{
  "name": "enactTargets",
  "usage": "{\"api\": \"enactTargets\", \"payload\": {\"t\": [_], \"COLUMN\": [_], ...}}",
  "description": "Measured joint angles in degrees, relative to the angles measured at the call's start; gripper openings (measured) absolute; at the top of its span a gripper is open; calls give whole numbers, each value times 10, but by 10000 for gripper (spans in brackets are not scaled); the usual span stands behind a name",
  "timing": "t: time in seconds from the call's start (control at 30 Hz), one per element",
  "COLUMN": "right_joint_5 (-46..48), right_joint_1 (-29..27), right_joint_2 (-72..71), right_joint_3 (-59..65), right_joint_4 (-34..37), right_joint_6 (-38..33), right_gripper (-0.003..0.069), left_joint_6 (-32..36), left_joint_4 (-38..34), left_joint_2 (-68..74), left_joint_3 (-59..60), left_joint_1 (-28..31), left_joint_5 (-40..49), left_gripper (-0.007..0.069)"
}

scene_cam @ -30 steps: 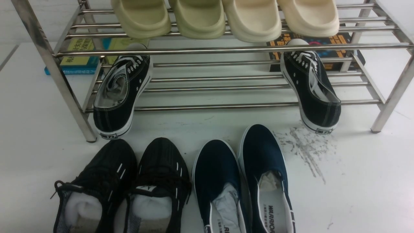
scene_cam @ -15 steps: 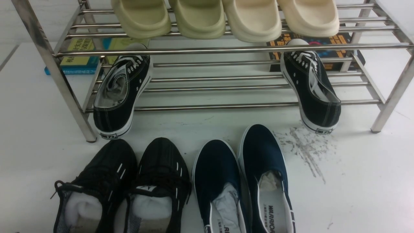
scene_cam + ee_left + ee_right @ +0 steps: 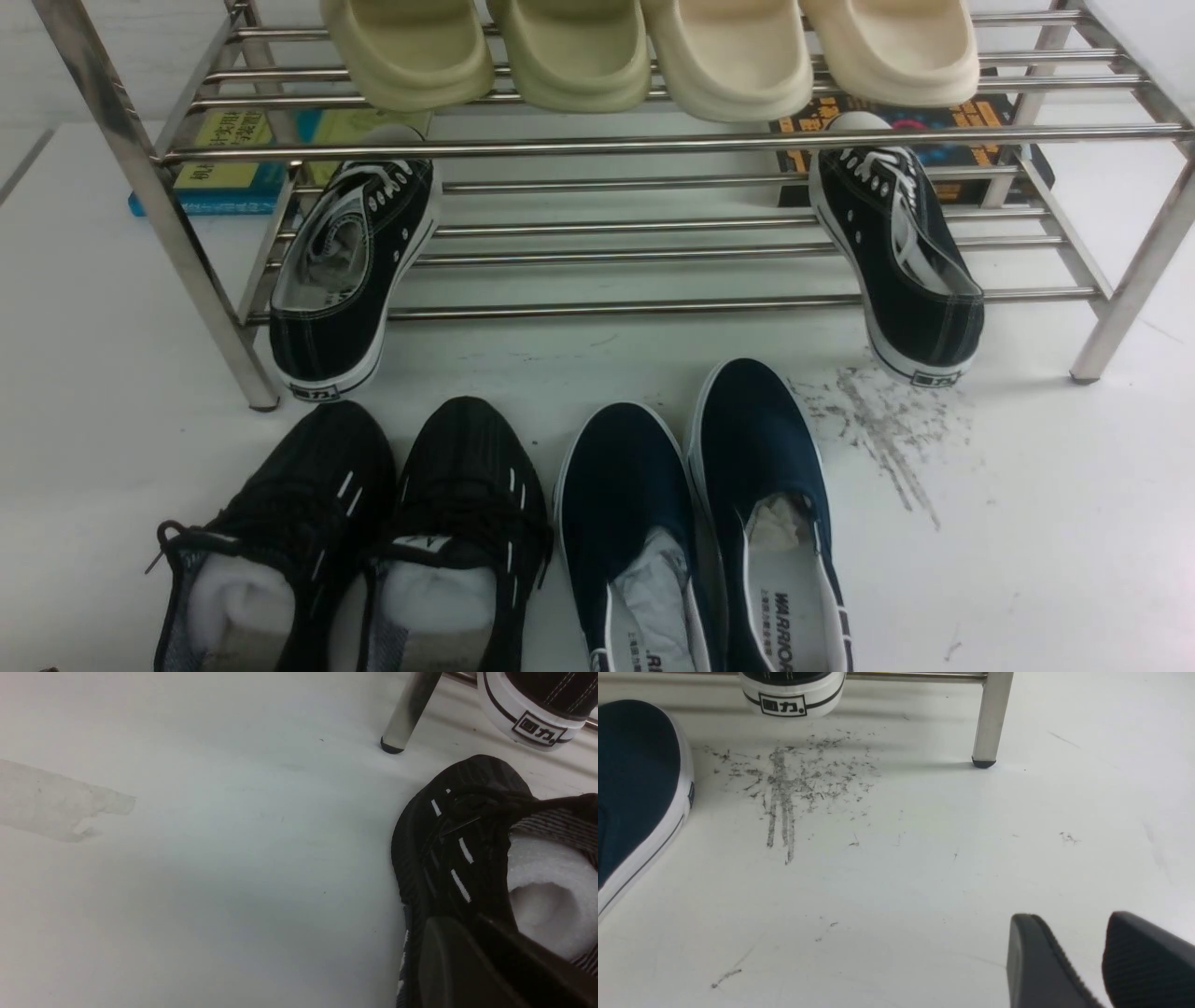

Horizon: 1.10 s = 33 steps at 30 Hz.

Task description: Take the shoes off the shelf with your hand on the white table.

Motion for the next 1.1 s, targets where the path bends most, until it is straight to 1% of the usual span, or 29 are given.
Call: {"api": "enactTargets", "payload": {"t": [1.1], "right_joint_5": [0], "right_joint_1": [0], "right_joint_2": [0], "right_joint_3": [0], "right_joint_4": [0], "right_joint_6": [0], "right_gripper": [240], "left_joint_6": [0], "left_joint_4": [0], "left_joint_2": [0], "left_joint_3": [0], "left_joint_1": [0], "left_joint_5": [0], "left_gripper": [118]}}
